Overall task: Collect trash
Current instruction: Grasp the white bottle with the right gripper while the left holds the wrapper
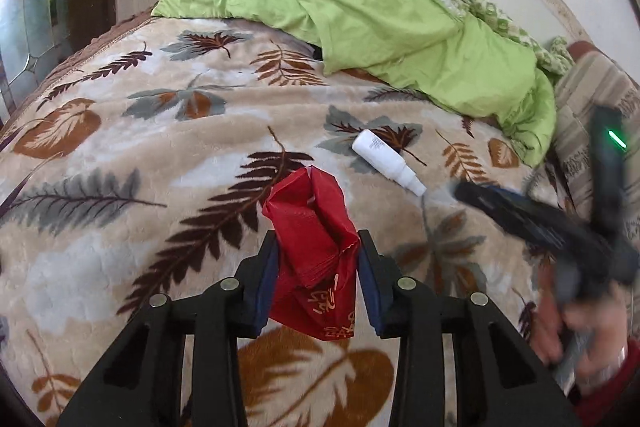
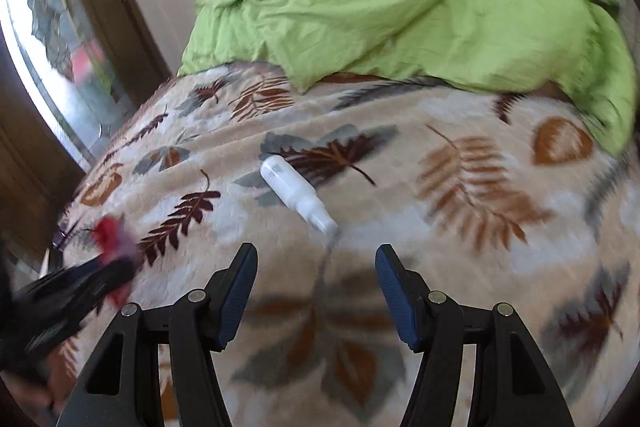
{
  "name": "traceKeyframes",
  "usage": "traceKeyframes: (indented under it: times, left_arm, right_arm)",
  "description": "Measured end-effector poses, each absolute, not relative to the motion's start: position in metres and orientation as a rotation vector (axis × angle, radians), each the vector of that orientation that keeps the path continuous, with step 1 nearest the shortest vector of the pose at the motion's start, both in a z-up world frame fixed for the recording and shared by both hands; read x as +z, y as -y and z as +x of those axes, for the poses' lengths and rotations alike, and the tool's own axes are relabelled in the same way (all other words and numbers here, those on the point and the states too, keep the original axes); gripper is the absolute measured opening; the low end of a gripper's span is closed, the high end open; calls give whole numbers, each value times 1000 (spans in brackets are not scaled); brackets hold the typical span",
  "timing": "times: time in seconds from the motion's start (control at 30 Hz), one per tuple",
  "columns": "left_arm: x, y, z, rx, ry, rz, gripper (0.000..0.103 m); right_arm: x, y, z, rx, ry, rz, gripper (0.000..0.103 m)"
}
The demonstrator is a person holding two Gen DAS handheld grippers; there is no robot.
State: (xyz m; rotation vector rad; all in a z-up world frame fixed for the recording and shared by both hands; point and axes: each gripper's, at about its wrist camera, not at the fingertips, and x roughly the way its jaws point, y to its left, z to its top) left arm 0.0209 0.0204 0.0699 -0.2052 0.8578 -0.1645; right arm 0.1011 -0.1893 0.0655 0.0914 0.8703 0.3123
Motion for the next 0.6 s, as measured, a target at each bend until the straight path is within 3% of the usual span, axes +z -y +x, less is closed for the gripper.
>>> traceKeyframes:
  times: [0.3, 0.4, 0.6]
  left_arm:
    - [45, -28, 30, -175, -858, -145, 36]
    - [44, -29, 32, -172, -853, -131, 36]
    - [43, -36, 34, -149, -850, -138, 36]
  right_arm:
    - [22, 131, 183, 341, -924, -110, 64]
    - [8, 123, 196, 331, -963, -150, 40]
    - [12, 136, 175, 253, -935, -57, 31]
